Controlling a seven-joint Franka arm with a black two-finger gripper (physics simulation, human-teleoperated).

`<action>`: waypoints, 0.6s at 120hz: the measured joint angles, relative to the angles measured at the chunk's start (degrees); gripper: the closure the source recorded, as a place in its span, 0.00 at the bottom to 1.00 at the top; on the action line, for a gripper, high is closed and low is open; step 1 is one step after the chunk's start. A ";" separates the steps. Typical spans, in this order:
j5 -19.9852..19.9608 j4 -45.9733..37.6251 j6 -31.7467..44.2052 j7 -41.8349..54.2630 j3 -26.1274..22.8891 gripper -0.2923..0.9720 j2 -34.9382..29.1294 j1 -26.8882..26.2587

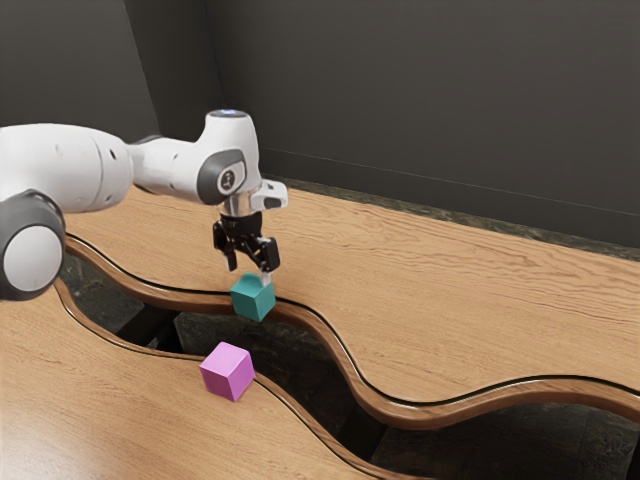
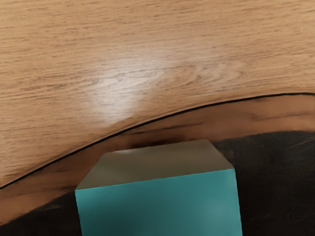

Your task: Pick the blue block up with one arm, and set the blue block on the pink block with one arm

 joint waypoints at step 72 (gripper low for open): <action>-0.63 0.22 0.56 0.53 -0.08 0.23 3.55 -0.06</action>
